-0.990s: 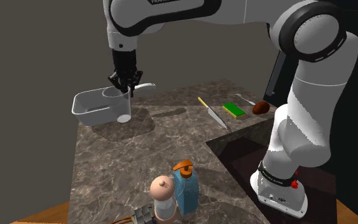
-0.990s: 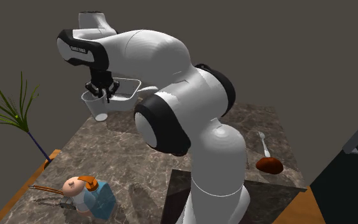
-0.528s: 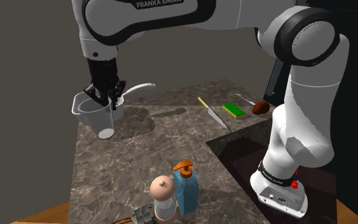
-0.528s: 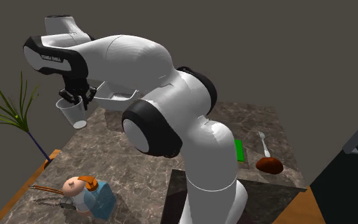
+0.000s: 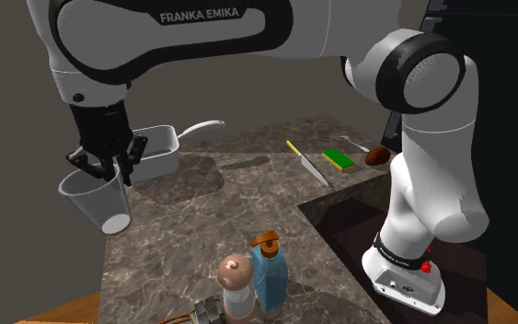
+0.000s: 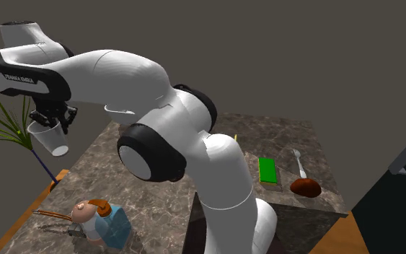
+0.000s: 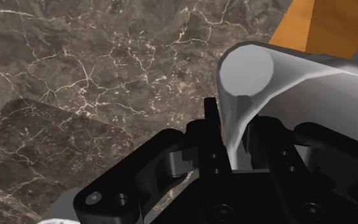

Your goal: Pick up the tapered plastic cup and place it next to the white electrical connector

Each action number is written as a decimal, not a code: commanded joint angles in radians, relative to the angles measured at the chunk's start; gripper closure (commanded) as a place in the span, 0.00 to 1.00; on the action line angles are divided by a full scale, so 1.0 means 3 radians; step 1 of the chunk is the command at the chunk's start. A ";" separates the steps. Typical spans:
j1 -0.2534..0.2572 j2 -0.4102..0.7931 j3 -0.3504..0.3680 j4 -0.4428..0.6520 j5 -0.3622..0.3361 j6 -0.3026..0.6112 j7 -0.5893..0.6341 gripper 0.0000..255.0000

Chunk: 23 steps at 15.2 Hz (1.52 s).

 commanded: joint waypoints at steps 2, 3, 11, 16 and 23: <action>0.0158 0.0283 0.0049 0.0415 -0.0070 -0.0120 0.0202 1.00; 0.0216 0.0390 0.0063 0.0577 -0.0096 -0.0172 0.0267 1.00; 0.0317 0.0530 0.0081 0.0519 -0.0133 0.0032 0.0377 1.00; 0.0304 0.0487 0.0080 0.0226 -0.0126 0.0281 0.0366 1.00; 0.0292 0.0477 0.0078 -0.0104 -0.0122 0.0600 0.0352 1.00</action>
